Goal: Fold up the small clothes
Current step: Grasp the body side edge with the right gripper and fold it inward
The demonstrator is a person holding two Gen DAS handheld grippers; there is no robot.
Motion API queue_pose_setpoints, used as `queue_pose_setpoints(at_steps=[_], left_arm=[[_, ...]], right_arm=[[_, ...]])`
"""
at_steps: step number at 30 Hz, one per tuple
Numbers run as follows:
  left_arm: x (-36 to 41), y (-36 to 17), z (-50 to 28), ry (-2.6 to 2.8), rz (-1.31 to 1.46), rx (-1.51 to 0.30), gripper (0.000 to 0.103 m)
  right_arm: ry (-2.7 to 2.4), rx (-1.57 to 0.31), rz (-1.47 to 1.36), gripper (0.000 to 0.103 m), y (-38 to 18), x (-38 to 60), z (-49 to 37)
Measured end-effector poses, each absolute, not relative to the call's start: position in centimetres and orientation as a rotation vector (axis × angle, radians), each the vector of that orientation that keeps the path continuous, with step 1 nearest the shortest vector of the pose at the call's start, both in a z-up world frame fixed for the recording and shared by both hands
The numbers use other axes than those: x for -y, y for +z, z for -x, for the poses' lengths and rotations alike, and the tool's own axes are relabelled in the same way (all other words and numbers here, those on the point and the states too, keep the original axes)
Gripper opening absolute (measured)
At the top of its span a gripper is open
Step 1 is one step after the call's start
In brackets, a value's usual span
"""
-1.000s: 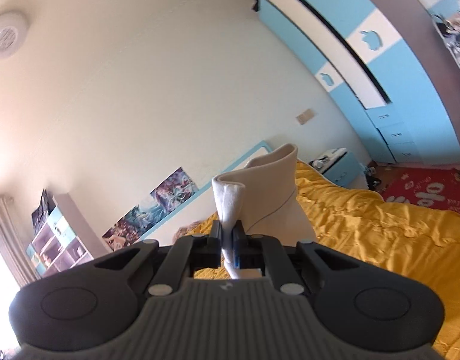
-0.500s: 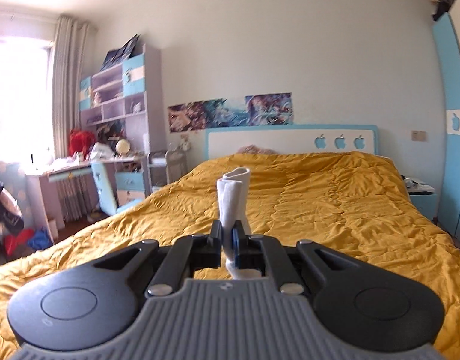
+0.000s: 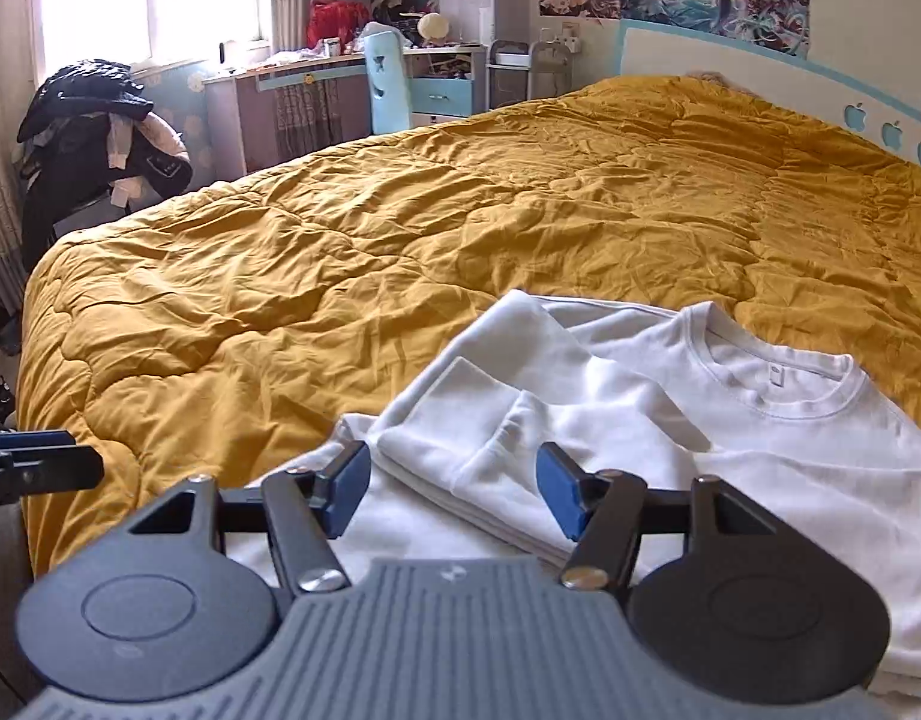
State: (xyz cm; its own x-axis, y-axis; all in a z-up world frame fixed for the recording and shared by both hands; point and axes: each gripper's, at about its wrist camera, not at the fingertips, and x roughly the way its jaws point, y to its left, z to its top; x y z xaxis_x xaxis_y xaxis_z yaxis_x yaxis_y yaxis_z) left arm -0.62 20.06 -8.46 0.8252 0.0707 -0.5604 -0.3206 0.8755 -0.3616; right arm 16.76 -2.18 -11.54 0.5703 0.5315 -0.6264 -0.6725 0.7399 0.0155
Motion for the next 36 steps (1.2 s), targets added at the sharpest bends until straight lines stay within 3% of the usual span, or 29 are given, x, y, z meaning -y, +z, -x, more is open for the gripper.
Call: queue_pose_setpoints(at_steps=[5, 7, 11, 15, 23, 25, 27, 28, 32, 36], left_arm=[[-18.5, -8.6, 0.3, 0.191, 0.403, -0.574, 0.083], [-18.0, -8.8, 0.1, 0.184, 0.388, -0.580, 0.083], [-17.1, -9.3, -0.5, 0.168, 0.371, -0.603, 0.083], [-16.0, -10.0, -1.2, 0.185, 0.327, -0.638, 0.083], [-14.6, -10.8, -2.2, 0.170, 0.283, -0.685, 0.083], [-14.2, -10.9, -2.1, 0.135, 0.260, -0.681, 0.083], [-13.7, -11.0, -2.1, 0.121, 0.236, -0.676, 0.083], [-13.4, -11.0, -2.3, 0.119, 0.222, -0.680, 0.083], [-13.1, -11.3, -2.9, 0.108, 0.226, -0.695, 0.083], [-13.1, -11.8, -3.1, 0.106, 0.229, -0.707, 0.083]], right_arm=[[0.554, -0.633, 0.187, 0.064, -9.8, 10.8, -17.8], [0.457, -0.616, 0.251, 0.070, -10.2, 13.9, -17.9], [0.229, -0.628, 0.418, 0.069, -12.3, 19.9, -18.3], [0.059, -0.696, 0.548, 0.055, -15.0, 24.8, -19.8], [0.114, -0.673, 0.680, 0.052, -18.4, 26.9, -21.8], [0.127, -0.656, 0.678, 0.043, -18.8, 26.4, -22.7], [0.152, -0.642, 0.697, 0.014, -19.3, 25.8, -23.4], [0.151, -0.643, 0.706, 0.005, -19.6, 25.6, -23.8], [0.117, -0.628, 0.620, 0.001, -19.3, 26.3, -23.8], [0.063, -0.654, 0.338, 0.000, -17.9, 29.9, -23.7]])
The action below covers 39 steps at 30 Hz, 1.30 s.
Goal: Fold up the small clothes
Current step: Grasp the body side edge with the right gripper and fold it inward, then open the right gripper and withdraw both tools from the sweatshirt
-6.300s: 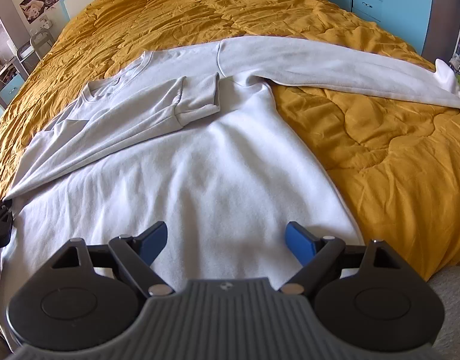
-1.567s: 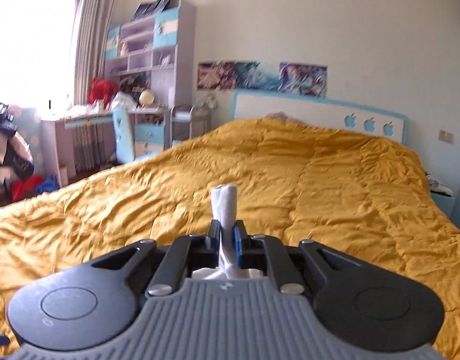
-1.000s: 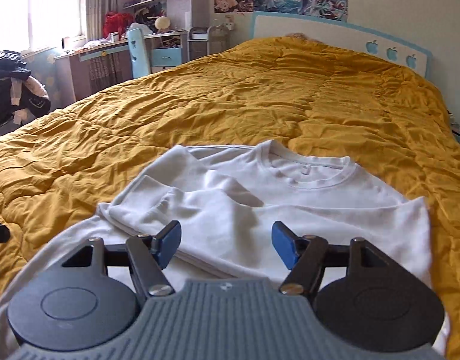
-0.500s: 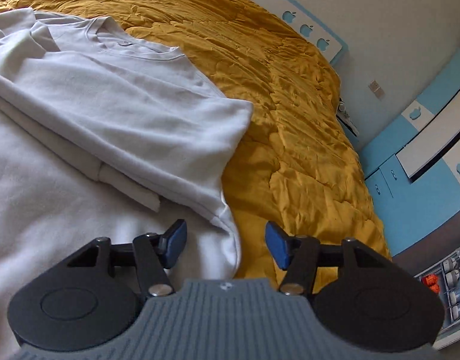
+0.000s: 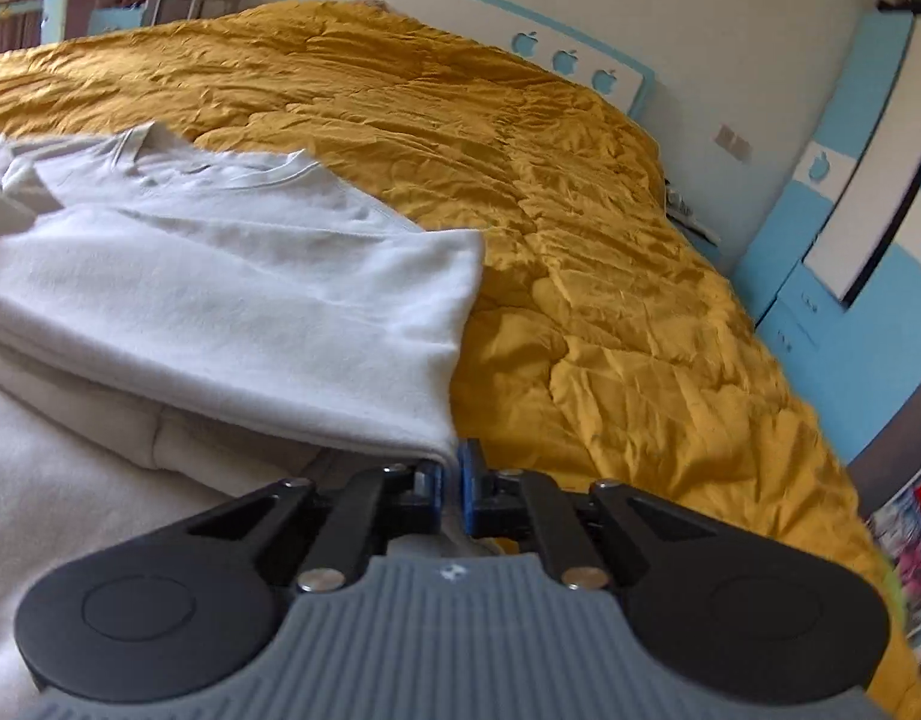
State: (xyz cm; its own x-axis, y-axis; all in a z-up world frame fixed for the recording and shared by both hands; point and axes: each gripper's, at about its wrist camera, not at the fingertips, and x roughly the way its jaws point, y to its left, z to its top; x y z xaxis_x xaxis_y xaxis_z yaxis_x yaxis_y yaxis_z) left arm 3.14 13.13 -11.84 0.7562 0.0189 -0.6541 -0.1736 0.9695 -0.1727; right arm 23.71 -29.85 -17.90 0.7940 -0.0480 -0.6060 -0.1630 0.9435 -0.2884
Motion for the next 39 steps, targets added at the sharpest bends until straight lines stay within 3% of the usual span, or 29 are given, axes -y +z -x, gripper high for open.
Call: queue_pose_setpoints(at_steps=[5, 11, 13, 14, 18, 20, 21, 22, 27, 30, 39], left_arm=[[-13.5, -12.0, -3.2, 0.104, 0.249, -0.711, 0.083], [-14.0, -12.1, -3.1, 0.100, 0.261, -0.703, 0.083], [-14.2, -12.1, -3.0, 0.096, 0.259, -0.700, 0.083], [-14.1, -12.1, -3.0, 0.096, 0.256, -0.699, 0.083], [-14.2, -12.2, -3.0, 0.098, 0.262, -0.700, 0.083], [-14.3, -12.2, -2.9, 0.104, 0.259, -0.698, 0.083], [-14.3, -12.2, -2.9, 0.112, 0.256, -0.697, 0.082], [-14.3, -12.2, -2.9, 0.116, 0.255, -0.697, 0.082], [-14.6, -12.1, -2.8, 0.132, 0.256, -0.696, 0.082], [-14.9, -12.1, -2.8, 0.144, 0.262, -0.695, 0.082], [-15.3, -11.7, -2.7, 0.144, 0.319, -0.692, 0.082]], right_arm=[[0.083, -0.767, 0.280, 0.001, -18.6, 30.4, -24.7], [0.127, -0.858, 0.223, 0.021, -16.2, 31.4, -24.0], [0.112, -0.818, 0.142, 0.041, -14.7, 32.4, -23.1], [0.098, -0.790, 0.098, 0.041, -13.9, 32.8, -22.6], [0.099, -0.695, 0.012, 0.038, -12.2, 33.4, -22.1], [0.099, -0.683, 0.002, 0.024, -12.2, 33.1, -22.7], [0.104, -0.695, 0.006, 0.013, -12.4, 32.8, -23.1], [0.120, -0.716, 0.011, 0.010, -12.7, 32.4, -23.8], [0.095, -0.857, 0.056, 0.009, -16.2, 30.8, -25.9], [0.068, -0.856, 0.040, 0.000, -17.6, 31.7, -25.1], [-0.075, -0.859, -0.002, 0.000, -15.8, 34.0, -22.0]])
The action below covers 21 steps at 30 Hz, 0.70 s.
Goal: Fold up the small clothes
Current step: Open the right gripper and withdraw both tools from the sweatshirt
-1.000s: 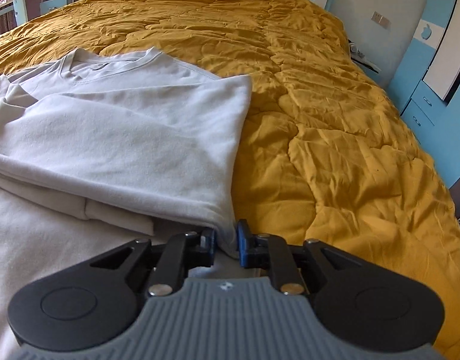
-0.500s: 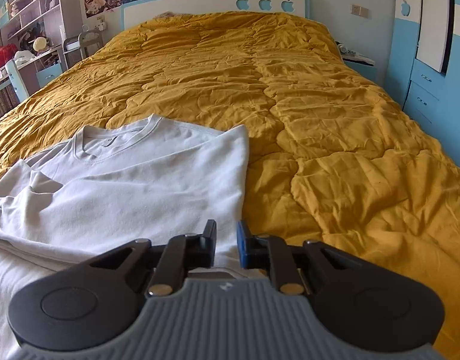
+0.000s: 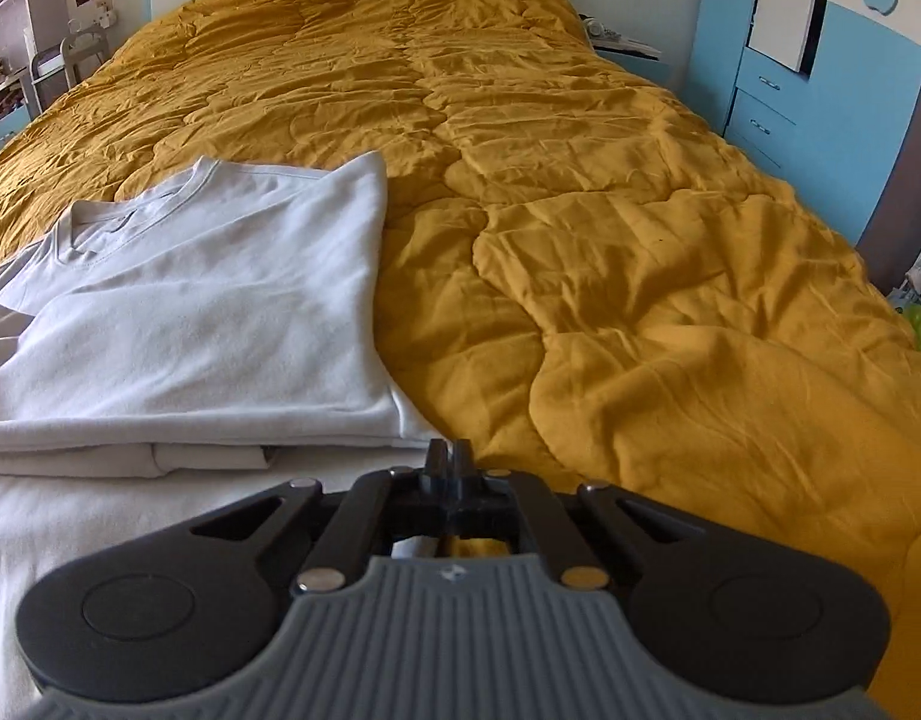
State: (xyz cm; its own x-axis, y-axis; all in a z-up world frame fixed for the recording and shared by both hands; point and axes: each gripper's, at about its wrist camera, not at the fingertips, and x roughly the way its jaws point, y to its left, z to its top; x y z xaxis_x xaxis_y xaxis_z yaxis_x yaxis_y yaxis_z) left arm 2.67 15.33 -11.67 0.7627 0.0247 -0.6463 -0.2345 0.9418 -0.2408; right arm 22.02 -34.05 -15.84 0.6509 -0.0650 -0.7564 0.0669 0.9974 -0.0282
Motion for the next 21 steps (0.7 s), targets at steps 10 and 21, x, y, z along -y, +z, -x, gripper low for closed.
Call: queue_pose_setpoints(at_steps=[10, 21], left_arm=[[-16.0, -10.1, -1.4, 0.122, 0.385, -0.682, 0.084], [-16.2, -7.9, -0.2, 0.097, 0.332, -0.718, 0.085]], right_arm=[[0.029, -0.777, -0.017, 0.084, -11.1, 33.6, -16.3], [0.030, -0.852, -0.093, 0.082, -10.2, 32.6, -12.4]])
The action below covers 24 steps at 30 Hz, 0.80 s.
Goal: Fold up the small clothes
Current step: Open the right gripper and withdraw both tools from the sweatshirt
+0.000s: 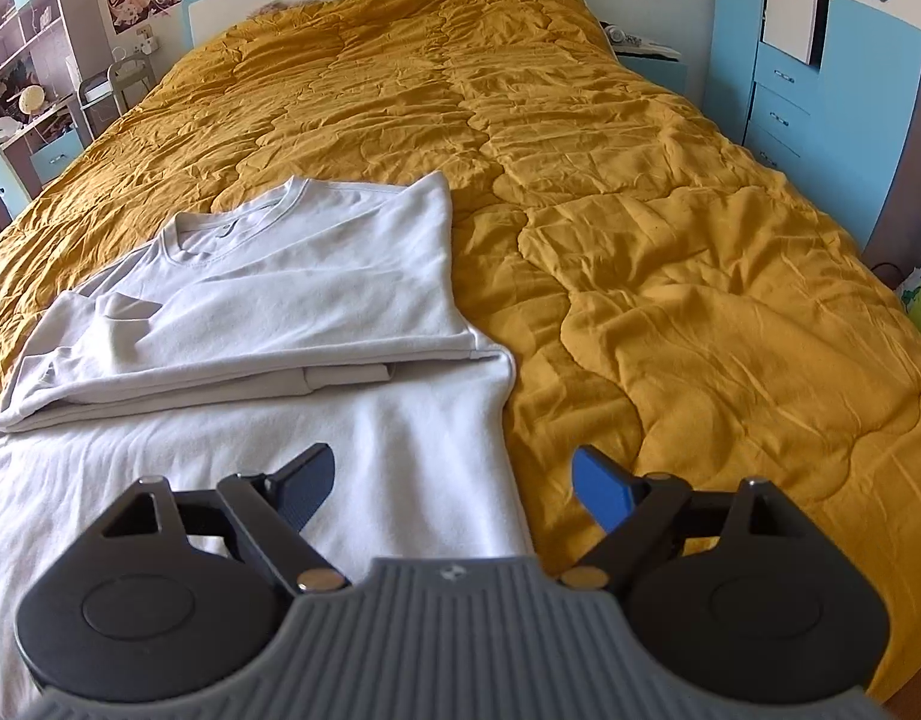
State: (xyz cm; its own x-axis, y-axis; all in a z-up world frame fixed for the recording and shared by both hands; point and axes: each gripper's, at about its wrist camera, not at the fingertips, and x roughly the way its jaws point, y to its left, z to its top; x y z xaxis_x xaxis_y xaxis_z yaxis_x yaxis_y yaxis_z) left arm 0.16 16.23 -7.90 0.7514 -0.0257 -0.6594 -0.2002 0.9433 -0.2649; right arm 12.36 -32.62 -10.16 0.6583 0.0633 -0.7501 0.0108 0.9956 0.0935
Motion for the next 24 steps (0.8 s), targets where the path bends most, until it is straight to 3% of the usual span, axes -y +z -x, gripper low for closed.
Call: queue_pose_setpoints(at_steps=[9, 18, 24], left_arm=[[-18.8, -8.6, 0.7, -0.033, 0.387, -0.939, 0.081], [-19.3, -8.9, 2.5, -0.071, 0.359, -0.971, 0.081], [-19.2, -9.3, 3.7, -0.166, 0.376, -1.039, 0.081]], right_arm=[[0.109, -1.050, -0.290, 0.082, -9.3, 34.6, -9.0], [0.018, -0.992, -0.243, 0.082, -6.6, 38.8, -4.0], [0.107, -1.196, -0.263, 0.082, -9.2, 39.0, -0.5]])
